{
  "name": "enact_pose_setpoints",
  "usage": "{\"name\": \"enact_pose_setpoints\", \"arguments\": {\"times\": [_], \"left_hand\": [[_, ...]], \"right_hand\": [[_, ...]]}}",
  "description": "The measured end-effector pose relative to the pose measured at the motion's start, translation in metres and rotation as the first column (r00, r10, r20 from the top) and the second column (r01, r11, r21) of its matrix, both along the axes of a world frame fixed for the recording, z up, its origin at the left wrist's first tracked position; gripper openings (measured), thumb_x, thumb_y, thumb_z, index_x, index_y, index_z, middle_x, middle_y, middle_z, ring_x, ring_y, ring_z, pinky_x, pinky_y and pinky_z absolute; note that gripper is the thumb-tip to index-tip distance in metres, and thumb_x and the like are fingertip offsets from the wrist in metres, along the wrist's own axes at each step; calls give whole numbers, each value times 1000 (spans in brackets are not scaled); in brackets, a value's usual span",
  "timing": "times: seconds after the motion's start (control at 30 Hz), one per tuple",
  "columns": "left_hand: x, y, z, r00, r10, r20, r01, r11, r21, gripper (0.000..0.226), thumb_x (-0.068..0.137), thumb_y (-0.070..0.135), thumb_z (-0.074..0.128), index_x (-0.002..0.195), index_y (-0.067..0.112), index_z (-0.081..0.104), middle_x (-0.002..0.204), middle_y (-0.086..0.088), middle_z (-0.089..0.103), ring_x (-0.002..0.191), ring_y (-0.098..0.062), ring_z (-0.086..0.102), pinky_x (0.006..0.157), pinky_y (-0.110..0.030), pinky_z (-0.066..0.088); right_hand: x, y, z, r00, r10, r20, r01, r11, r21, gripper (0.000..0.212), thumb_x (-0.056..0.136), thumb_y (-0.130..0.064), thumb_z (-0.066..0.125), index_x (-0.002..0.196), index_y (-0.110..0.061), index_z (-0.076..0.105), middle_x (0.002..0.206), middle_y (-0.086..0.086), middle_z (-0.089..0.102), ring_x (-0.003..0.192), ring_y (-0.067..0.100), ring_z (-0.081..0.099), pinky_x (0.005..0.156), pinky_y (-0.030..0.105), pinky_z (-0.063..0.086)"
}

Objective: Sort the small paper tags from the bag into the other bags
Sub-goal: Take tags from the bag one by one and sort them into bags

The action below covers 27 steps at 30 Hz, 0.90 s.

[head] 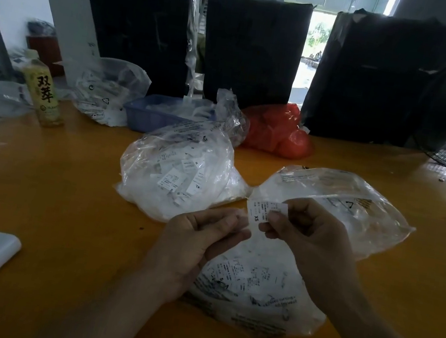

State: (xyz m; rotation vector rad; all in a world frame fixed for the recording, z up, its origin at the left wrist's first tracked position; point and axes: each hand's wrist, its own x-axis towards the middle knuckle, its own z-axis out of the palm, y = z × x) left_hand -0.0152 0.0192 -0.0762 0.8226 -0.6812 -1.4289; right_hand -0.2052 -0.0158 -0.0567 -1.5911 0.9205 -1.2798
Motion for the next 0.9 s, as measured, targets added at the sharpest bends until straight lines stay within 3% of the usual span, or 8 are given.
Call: {"name": "enact_pose_setpoints", "arguments": {"times": [0.27, 0.43, 0.57, 0.67, 0.83, 0.9], "left_hand": [[-2, 1, 1, 1000, 15, 13, -15, 1000, 3, 21, 78, 10, 77, 96, -1, 82, 107, -25, 77, 100, -31, 77, 78, -24, 62], [-3, 0, -2, 997, 26, 66, -27, 1000, 10, 21, 77, 12, 79, 96, 3, 82, 107, -18, 79, 99, -28, 78, 75, -24, 63], [-5, 1, -1, 991, 45, 128, -45, 999, -8, 24, 73, 16, 82, 95, 8, 84, 104, -21, 79, 95, -27, 79, 72, -22, 62], [-6, 3, 0, 990, 50, 130, -48, 999, -19, 26, 72, 18, 82, 97, 9, 84, 105, -20, 79, 97, -27, 78, 72, -22, 62], [-6, 4, -1, 985, 38, 170, -31, 999, -42, 24, 79, 21, 80, 101, 11, 83, 112, -12, 79, 106, -24, 76, 79, -26, 62], [-6, 6, 1, 980, 37, 196, -32, 999, -31, 23, 80, 23, 79, 101, 14, 84, 111, -7, 79, 104, -21, 76, 76, -27, 63]], "right_hand": [[1, -2, -6, 989, -69, -133, 66, 997, -28, 5, 90, -15, 74, 92, -18, 70, 82, -4, 77, 78, 11, 74, 73, 20, 58], [3, 1, -9, 962, -74, -265, 59, 996, -64, 9, 91, -30, 74, 85, -38, 72, 77, -10, 74, 73, 26, 70, 67, 42, 58], [4, 3, -11, 955, -103, -279, 72, 990, -118, 16, 91, -31, 74, 94, -46, 70, 80, -17, 74, 69, 11, 70, 66, 29, 58], [5, 3, -14, 949, -158, -274, 120, 981, -153, 19, 89, -27, 76, 102, -39, 70, 84, -21, 74, 77, 0, 71, 71, 15, 57], [15, 15, -12, 908, -169, -383, 51, 953, -298, 13, 84, -58, 62, 96, -55, 65, 96, -31, 68, 85, -6, 68, 71, 20, 58], [16, 14, -13, 898, -179, -402, 51, 950, -309, 12, 86, -54, 65, 97, -52, 66, 95, -29, 68, 83, -4, 68, 70, 25, 60]]}}
